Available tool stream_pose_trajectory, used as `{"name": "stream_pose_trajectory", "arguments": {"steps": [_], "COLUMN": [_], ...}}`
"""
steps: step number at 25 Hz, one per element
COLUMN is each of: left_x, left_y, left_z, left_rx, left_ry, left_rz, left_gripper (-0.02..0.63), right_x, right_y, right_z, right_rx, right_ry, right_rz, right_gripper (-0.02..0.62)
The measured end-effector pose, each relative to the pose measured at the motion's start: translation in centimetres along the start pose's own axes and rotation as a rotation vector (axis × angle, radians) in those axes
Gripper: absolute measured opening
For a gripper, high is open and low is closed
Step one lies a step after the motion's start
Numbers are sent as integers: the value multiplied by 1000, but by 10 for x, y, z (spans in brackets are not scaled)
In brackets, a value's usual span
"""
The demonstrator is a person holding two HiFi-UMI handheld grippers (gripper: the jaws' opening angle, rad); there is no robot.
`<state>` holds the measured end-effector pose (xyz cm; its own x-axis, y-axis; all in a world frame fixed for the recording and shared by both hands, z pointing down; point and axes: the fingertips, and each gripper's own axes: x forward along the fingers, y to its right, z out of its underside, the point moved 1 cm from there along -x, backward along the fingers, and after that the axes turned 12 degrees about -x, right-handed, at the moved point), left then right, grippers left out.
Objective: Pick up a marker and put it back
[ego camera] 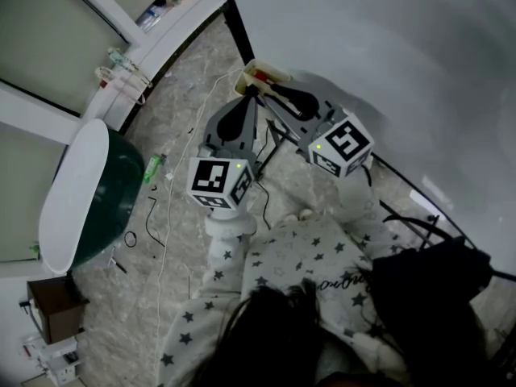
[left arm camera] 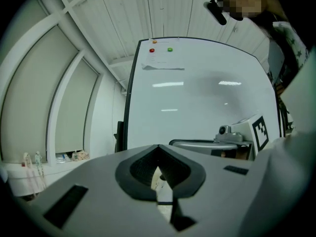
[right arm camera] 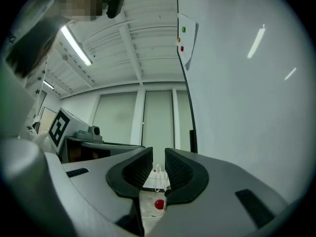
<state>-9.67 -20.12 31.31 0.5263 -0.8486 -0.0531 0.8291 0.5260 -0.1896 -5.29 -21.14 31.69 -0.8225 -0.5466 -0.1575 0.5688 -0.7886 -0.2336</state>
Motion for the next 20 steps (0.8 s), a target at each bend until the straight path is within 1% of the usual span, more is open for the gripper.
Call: {"name": "stream_pose_trajectory", "arguments": {"steps": [3,7,8,9,15,20], "left_x": [-1,-5,-6,-7,-12,-11], "left_y": [8,15,17,18,26,26], "left_z": [-9,-14,-15,-17,-20,-18], "left_rx": [10,16,17,18,17,15], "left_ry": [2,2,2,3,5,2], "left_rz": [20,37,41,44,60,61], "left_gripper": [2,0,1,2,0,0], "right_x": [0,-2,-3,-4,-9,-11], "right_y": [-5,-10,-10,-11,-13,-10], "right_z": [-12,-20,-24,-27,-34,-32], "right_rx": [-6,-3,-11,-18,-19,-21], "right_ry": [6,5,3,1,-4,-14], "right_rz": [-24,-30,-27,-23,-19,-14], "right_gripper": [83,81,57,6,6,6]}}
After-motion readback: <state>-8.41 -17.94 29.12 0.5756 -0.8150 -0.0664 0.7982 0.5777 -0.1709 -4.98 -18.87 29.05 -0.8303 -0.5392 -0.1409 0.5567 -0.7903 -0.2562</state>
